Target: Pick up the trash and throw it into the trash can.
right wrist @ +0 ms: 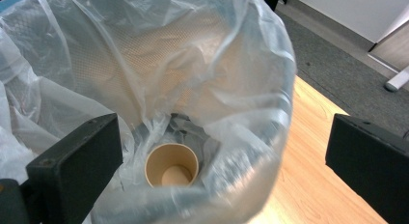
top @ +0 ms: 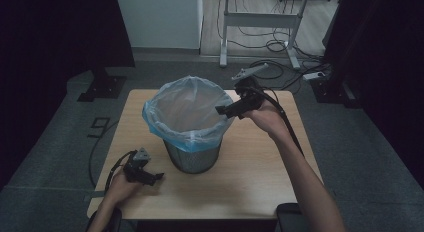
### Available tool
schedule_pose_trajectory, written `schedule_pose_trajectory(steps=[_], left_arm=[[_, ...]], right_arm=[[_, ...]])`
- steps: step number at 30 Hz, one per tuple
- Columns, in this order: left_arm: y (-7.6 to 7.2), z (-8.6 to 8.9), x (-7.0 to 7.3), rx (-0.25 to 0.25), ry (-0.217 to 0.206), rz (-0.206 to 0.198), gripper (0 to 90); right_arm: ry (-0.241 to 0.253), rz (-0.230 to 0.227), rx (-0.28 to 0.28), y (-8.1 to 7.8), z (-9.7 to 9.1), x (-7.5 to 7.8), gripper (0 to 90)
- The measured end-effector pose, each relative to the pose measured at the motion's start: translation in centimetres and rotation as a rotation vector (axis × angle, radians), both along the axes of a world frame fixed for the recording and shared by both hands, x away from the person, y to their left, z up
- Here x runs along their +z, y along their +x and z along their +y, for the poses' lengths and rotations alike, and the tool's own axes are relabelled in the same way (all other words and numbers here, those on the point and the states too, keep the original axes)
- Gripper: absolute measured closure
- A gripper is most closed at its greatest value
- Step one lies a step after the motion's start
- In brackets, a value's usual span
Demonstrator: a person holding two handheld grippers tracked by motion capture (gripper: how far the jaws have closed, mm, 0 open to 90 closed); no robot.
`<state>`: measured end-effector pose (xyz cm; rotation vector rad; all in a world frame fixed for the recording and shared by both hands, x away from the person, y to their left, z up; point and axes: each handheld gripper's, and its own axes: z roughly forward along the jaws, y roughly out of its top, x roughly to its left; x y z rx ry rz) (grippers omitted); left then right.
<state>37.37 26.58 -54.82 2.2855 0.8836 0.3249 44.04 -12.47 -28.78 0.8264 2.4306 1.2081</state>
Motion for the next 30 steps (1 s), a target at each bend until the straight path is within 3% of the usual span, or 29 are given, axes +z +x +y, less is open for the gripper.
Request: schedule_pose_trajectory(steps=[17,30], left_arm=[[0.0,0.0,0.0,0.0,0.0,0.0,0.0],[0.0,0.0,0.0,0.0,0.0,0.0,0.0]], right_arm=[[0.02,-0.015,-0.072,-1.0,-4.3,-1.0,0.0],[0.008,-0.02,-0.13,-1.8,-7.3,-3.3,0.0]])
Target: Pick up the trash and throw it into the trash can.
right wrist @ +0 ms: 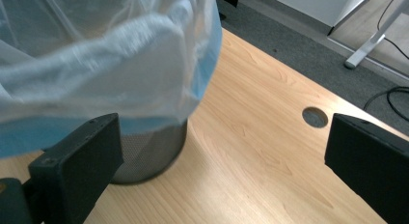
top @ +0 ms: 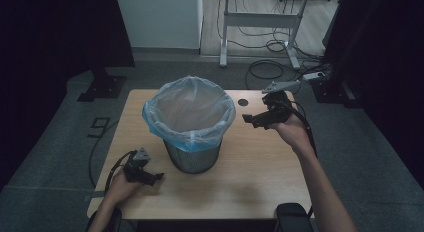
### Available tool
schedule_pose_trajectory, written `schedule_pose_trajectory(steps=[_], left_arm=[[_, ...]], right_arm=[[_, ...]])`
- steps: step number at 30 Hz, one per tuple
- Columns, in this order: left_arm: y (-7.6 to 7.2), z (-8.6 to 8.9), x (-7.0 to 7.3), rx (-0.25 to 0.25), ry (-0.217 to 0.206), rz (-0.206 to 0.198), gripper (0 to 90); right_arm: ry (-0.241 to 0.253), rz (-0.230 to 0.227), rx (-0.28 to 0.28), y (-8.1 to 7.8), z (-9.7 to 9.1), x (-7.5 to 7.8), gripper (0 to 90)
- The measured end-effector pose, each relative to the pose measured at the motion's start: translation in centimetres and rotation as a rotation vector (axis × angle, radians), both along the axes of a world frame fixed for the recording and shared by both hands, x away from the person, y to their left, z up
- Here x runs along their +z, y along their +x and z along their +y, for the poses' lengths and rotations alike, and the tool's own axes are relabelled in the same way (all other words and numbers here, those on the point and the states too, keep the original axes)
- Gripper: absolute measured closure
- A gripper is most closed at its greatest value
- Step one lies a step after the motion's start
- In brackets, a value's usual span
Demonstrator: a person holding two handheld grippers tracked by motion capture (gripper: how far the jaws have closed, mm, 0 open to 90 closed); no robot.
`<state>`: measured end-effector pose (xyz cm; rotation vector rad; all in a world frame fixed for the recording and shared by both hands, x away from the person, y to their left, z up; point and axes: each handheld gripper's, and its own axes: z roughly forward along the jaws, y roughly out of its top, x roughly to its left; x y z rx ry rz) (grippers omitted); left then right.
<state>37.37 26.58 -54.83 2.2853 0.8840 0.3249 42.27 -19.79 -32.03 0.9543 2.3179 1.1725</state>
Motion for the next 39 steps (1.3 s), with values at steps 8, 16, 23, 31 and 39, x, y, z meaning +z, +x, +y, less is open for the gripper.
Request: schedule_pose_trajectory(steps=[8,16,23,31,39], left_arm=[[0.0,0.0,0.0,0.0,0.0,0.0,0.0],[-0.1,0.0,0.0,0.007,-0.001,0.001,0.0],[-0.1,0.0,0.0,0.007,-0.001,0.001,0.0],[-0.1,0.0,0.0,0.008,-0.001,0.0,0.0],[-0.1,0.0,0.0,0.008,-0.003,0.0,0.0]], right_arm=[[0.015,0.0,-0.045,-0.6,-2.0,-1.8,0.0],[0.039,0.018,-0.074,-0.9,-3.6,-3.6,0.3],[0.028,0.031,-0.1,-1.1,-4.6,-5.8,1.1],[0.023,0.051,-0.12,-1.5,-5.5,-9.1,1.6],[0.021,0.069,-0.135,-1.9,-5.8,-11.6,2.1]])
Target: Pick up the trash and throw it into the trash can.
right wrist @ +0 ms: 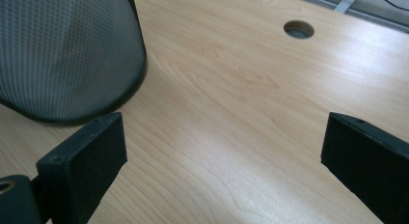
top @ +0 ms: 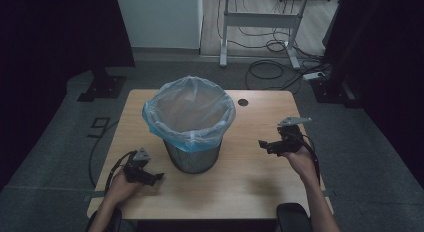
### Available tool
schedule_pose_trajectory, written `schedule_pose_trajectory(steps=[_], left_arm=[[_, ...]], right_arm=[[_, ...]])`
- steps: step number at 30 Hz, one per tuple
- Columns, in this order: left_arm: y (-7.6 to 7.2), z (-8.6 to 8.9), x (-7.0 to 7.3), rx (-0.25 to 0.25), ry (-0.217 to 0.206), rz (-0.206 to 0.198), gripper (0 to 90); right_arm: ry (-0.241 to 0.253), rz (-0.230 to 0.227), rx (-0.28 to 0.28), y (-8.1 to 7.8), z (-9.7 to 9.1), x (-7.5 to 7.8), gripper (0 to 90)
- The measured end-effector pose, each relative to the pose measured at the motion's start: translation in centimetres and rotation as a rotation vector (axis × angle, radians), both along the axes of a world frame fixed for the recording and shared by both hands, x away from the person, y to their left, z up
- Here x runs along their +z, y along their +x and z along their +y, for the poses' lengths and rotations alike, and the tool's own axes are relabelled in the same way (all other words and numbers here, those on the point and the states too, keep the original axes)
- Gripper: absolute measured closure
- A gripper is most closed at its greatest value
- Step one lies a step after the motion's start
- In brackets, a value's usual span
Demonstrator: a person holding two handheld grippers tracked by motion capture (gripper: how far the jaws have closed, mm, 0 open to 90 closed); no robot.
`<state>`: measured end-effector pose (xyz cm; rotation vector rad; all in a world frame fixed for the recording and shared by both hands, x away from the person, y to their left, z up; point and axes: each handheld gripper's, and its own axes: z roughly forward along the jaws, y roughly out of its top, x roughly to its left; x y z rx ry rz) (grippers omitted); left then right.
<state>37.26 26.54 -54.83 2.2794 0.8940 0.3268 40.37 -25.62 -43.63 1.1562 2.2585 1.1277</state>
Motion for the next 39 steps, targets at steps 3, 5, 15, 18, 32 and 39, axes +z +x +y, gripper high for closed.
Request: schedule_pose_trajectory(steps=[3,5,15,18,32,39], left_arm=[[0.0,0.0,0.0,-0.001,0.001,0.0,0.0],[0.0,0.0,0.0,-0.001,0.002,0.0,0.0],[0.0,0.0,0.0,-0.001,0.002,-0.001,0.0],[0.0,0.0,0.0,-0.001,0.002,-0.001,0.0],[0.0,0.0,0.0,-0.001,0.003,0.0,0.0],[0.0,0.0,0.0,-0.001,0.003,0.0,0.0]], right_arm=[[0.001,0.005,-0.006,-0.1,-0.1,-1.0,2.2],[-0.001,0.005,-0.01,-0.2,-0.2,-1.7,2.3],[-0.024,0.032,-0.014,-0.5,0.3,-5.3,2.3],[-0.033,0.04,-0.013,-0.5,0.6,-6.2,2.3],[-0.085,0.121,0.029,-0.7,2.9,-10.6,2.3],[-0.099,0.074,0.043,-1.2,3.6,-12.0,0.0]])
